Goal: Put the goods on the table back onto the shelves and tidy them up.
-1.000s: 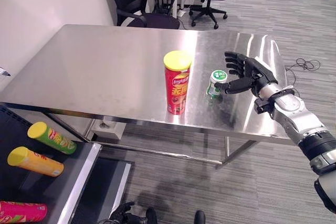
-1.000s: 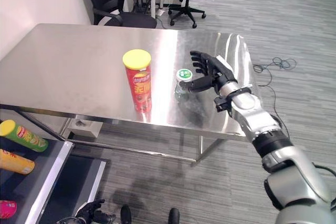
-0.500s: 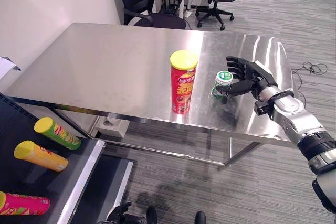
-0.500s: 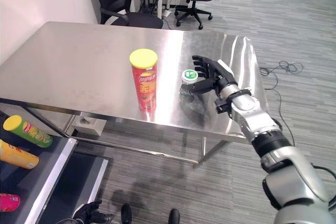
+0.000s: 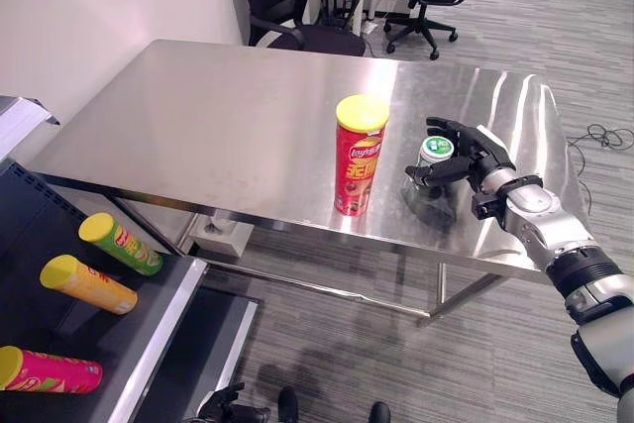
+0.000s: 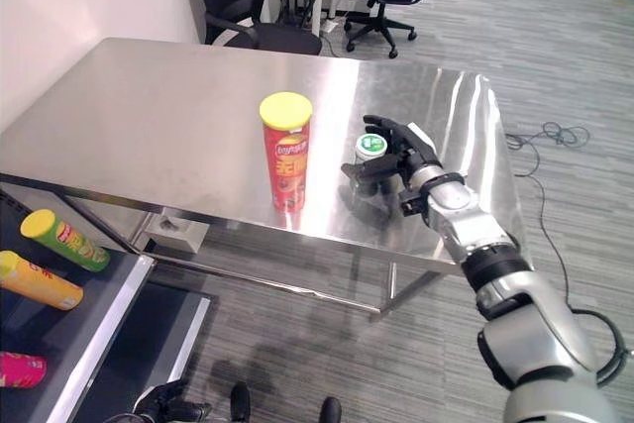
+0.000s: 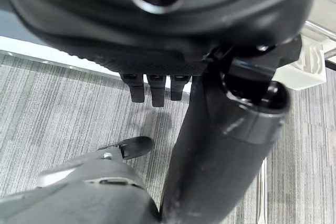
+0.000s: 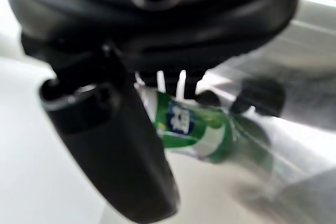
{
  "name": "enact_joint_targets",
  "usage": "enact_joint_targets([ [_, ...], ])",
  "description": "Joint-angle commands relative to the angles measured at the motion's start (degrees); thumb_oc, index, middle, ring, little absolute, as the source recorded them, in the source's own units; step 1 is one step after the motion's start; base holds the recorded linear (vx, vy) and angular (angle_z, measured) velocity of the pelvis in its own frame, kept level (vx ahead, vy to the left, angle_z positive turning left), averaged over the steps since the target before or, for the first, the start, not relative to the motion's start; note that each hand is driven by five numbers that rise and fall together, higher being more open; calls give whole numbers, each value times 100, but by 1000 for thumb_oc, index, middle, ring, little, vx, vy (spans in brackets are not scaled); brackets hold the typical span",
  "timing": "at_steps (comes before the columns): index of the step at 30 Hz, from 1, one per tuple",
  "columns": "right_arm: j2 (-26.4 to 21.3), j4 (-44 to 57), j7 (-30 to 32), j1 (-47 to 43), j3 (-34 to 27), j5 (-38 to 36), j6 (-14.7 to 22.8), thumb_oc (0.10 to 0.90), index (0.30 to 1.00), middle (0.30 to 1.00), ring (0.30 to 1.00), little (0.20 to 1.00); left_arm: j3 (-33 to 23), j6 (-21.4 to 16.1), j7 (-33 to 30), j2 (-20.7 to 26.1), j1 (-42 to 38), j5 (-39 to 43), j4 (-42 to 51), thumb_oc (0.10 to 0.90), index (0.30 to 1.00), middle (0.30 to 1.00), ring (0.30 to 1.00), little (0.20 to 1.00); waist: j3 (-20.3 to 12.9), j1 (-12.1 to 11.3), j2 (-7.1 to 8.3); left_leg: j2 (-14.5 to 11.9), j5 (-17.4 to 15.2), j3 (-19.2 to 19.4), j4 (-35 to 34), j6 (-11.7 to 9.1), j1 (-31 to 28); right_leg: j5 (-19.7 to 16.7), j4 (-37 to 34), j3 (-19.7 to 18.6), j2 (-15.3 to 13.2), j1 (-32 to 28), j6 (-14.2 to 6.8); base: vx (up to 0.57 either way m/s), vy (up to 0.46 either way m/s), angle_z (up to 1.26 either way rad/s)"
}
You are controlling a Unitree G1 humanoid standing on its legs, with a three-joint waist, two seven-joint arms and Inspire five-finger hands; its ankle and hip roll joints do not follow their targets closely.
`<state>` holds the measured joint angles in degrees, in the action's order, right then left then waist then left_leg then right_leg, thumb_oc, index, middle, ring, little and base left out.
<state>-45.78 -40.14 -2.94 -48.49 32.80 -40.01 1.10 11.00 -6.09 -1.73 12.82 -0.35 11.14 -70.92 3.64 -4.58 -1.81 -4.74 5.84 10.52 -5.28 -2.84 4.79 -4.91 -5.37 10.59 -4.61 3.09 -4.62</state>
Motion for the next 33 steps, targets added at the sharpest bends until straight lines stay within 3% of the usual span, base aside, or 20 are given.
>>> enact_joint_targets([
  [1, 20, -250, 195, -1102, -233, 143, 405, 400, 300, 300, 300, 300, 256, -61, 35, 423, -53, -77, -400, 800, 900, 900, 900, 900, -152, -115, 239, 174, -418, 153, 28, -242, -346, 436, 37, -158, -321, -564, -442, 0, 0, 0],
  [10, -101, 32, 252, -874, -300, 401, 481, 400, 300, 300, 300, 300, 233, -38, 22, 462, -86, -237, -400, 800, 900, 900, 900, 900, -162, -52, 229, 156, -439, 171, 28, -243, -383, 453, 37, -193, -301, -558, -427, 0, 0, 0],
  [19, -581, 1065, 402, -46, -806, 688, 677, 400, 300, 300, 300, 300, 131, -31, -49, 467, -177, -496, -370, 800, 900, 900, 900, 900, -124, 118, 224, 116, -463, 231, 28, -257, -439, 460, 37, -240, -290, -551, -419, 0, 0, 0],
  [21, -746, 1580, 513, 325, -1138, 916, 778, 400, 300, 300, 300, 300, 89, -31, -72, 456, -206, -591, -340, 800, 900, 900, 900, 900, -118, 176, 217, 100, -477, 252, 28, -257, -453, 455, 37, -266, -284, -546, -420, 0, 0, 0],
  [22, -898, 2293, 698, 807, -1584, 1396, 887, 400, 300, 300, 300, 300, -10, -19, -137, 432, -284, -722, -305, 800, 900, 900, 900, 900, -105, 273, 197, 80, -497, 275, 28, -252, -474, 453, 37, -292, -276, -538, -425, -12, -22, -4],
  [26, -955, 3624, 960, 1604, -2434, 2279, 1073, 400, 300, 300, 300, 300, -114, -9, -279, 421, -483, -1016, -257, 800, 900, 900, 900, 900, -80, 421, 163, 37, -527, 359, 28, -230, -522, 433, 155, -382, -284, -470, -445, -23, -28, -14],
  [31, -802, 5361, 1075, 2679, -3397, 3477, 1287, 400, 300, 300, 300, 300, -292, -10, -442, 457, -625, -1321, -214, 800, 900, 900, 900, 900, 61, 651, 4, -83, -478, 491, 28, -189, -524, 529, 1106, -590, -336, 52, -509, -59, -19, -29],
  [33, -570, 5877, 944, 3484, -3953, 3463, 1398, 400, 300, 300, 300, 300, -290, -47, -498, 499, -632, -1476, -115, 800, 900, 900, 900, 900, 173, 890, -41, -152, -372, 366, 28, -226, -471, 527, 1635, -975, -260, 278, -666, -108, -118, -11],
])
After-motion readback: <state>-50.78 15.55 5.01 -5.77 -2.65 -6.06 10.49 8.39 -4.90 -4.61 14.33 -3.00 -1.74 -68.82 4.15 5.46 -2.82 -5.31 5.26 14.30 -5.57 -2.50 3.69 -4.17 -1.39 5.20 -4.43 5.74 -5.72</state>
